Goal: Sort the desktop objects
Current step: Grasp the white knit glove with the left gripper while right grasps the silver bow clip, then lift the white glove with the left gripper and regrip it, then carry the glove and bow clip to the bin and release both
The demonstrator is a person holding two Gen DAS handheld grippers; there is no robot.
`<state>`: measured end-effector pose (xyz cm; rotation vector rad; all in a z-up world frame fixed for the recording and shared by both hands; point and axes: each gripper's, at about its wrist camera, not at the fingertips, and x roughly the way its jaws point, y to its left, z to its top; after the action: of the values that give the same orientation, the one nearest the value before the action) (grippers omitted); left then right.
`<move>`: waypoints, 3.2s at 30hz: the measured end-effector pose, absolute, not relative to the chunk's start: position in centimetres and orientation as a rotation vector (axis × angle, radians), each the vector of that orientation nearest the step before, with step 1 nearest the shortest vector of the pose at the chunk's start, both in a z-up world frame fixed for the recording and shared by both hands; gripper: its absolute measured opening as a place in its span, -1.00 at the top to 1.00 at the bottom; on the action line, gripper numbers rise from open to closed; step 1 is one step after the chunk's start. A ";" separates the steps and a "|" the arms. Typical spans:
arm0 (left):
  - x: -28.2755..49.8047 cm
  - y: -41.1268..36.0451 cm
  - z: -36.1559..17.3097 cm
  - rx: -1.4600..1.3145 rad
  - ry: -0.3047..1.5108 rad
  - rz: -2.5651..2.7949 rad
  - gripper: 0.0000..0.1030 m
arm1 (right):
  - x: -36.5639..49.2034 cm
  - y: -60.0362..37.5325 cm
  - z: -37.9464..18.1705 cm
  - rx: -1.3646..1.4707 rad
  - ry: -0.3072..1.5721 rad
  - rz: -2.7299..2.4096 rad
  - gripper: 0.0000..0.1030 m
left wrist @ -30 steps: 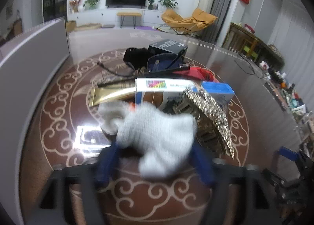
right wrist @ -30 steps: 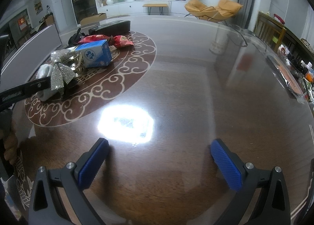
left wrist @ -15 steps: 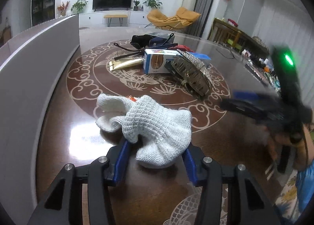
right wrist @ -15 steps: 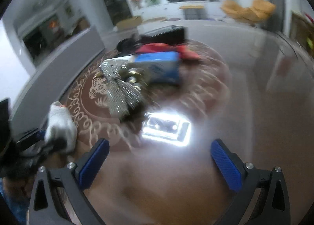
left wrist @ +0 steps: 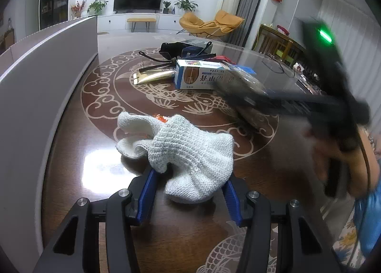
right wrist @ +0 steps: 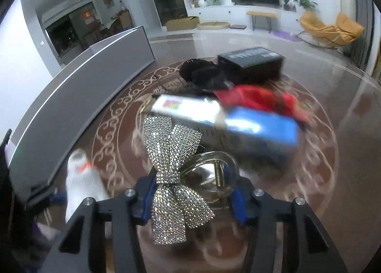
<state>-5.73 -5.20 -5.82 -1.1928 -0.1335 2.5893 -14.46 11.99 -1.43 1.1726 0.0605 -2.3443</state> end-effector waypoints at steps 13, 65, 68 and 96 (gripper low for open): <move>-8.1 -1.4 -5.7 -1.212 -0.014 2.491 -0.53 | -5.1 21.5 -2.6 1.252 -0.019 -2.605 -0.49; -8.1 -0.2 -6.7 -1.328 0.173 2.592 -1.00 | -6.4 19.3 -3.1 1.347 0.161 -2.620 -1.00; -8.0 -0.5 -6.7 -1.345 0.185 2.561 -1.00 | -6.4 19.4 -3.1 1.344 0.153 -2.617 -1.00; -6.5 -4.5 -2.5 -1.241 -0.126 2.590 0.69 | -3.7 21.3 2.7 1.250 0.027 -2.534 0.02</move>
<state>-6.47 -4.54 -2.53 -1.2415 -0.1265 2.5901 -3.72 21.26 2.74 1.2498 0.0273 -2.5338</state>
